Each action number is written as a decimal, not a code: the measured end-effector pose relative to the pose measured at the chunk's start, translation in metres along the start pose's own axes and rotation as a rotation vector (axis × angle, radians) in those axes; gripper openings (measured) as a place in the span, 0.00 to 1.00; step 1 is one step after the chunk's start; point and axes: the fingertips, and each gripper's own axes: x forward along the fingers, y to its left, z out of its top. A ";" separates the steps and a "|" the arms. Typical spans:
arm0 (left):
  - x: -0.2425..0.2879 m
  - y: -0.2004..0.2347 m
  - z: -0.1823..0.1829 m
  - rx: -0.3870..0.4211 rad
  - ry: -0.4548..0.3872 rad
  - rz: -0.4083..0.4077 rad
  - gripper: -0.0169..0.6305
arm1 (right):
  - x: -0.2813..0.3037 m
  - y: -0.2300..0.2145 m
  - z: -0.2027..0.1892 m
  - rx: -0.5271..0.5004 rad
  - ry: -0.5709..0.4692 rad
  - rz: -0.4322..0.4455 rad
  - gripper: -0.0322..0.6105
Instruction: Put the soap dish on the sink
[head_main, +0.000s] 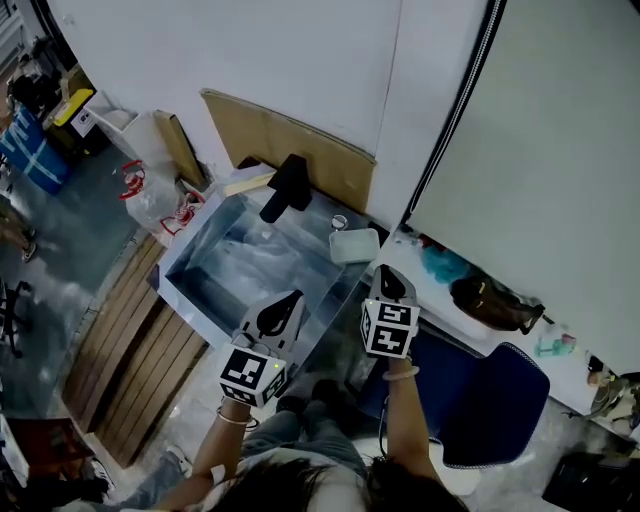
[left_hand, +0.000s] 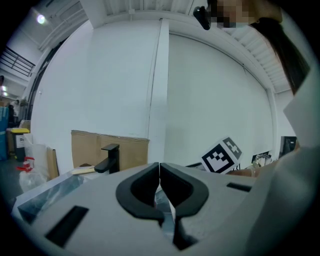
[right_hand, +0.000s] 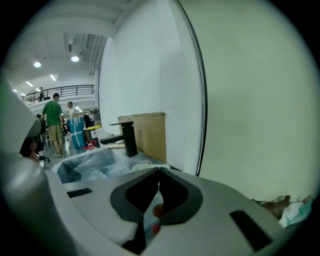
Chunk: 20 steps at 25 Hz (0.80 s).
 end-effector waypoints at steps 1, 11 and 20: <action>-0.001 -0.001 0.001 0.002 0.000 0.001 0.04 | -0.004 0.002 0.000 0.007 -0.004 0.004 0.09; -0.017 -0.011 0.016 0.021 -0.030 -0.025 0.04 | -0.044 0.020 0.009 0.006 -0.069 0.002 0.09; -0.051 -0.016 0.031 0.049 -0.063 -0.058 0.04 | -0.098 0.048 0.026 0.004 -0.145 -0.009 0.09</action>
